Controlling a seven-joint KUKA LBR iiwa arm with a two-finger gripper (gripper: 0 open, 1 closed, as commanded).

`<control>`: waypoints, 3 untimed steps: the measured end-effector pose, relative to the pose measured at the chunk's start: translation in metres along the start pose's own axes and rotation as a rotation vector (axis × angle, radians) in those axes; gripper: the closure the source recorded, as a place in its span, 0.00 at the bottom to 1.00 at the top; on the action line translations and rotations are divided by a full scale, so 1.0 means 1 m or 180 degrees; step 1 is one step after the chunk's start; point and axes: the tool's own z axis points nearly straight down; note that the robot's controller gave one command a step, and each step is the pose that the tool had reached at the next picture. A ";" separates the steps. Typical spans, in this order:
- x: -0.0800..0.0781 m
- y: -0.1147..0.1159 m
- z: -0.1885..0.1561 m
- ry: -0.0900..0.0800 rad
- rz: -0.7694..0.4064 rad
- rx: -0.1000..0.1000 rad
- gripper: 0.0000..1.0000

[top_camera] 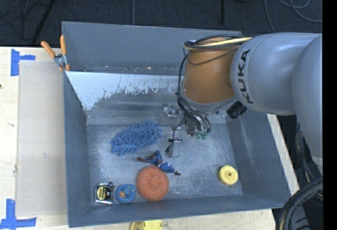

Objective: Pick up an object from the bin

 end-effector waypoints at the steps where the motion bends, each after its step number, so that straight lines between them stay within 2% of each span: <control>1: -0.001 0.000 -0.005 -0.0021 0.0003 -0.0001 0.00; 2: 0.008 0.013 0.016 -0.0050 -0.0132 0.0005 0.00; 3: 0.044 0.029 0.045 -0.0017 -0.0076 0.0002 0.00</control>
Offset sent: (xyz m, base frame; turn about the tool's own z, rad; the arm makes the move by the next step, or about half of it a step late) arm -0.0367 0.0456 -0.0672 -0.1451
